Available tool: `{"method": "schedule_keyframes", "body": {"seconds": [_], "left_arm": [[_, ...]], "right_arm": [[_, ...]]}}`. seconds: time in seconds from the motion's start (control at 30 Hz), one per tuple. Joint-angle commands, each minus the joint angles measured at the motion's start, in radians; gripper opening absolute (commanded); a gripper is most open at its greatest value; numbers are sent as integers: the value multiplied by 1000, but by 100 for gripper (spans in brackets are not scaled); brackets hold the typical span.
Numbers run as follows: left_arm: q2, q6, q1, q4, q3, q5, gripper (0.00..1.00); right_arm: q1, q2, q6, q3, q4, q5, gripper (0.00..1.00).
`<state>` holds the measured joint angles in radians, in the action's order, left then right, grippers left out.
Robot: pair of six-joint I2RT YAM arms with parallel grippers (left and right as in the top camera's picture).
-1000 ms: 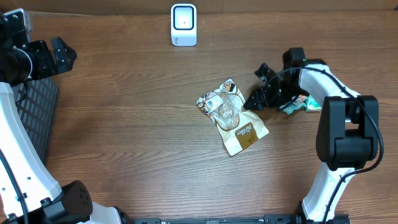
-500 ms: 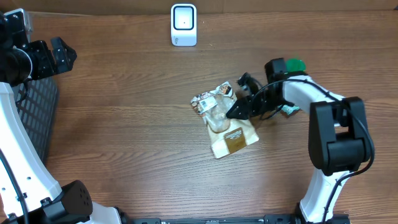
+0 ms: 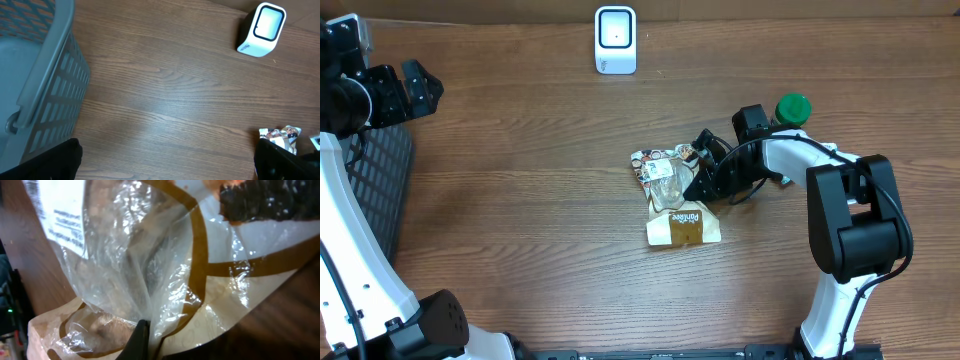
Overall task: Scan the item barcode
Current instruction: 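Regrip the cream pouch by its top edge with the right gripper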
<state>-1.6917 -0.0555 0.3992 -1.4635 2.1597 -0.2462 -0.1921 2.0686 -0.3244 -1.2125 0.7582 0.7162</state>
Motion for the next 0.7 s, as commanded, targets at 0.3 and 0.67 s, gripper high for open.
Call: {"method": "schedule_keyframes", "body": {"seconds": [0.3,0.67], "left_arm": [[-3,-12,-7,1,3,3,100],[-3,-12,-7,1,3,3,100]], "right_arm": [[-33,-95,215,-341,339,-249,4],[-306,-141,557,-452,539,-884,4]]}}
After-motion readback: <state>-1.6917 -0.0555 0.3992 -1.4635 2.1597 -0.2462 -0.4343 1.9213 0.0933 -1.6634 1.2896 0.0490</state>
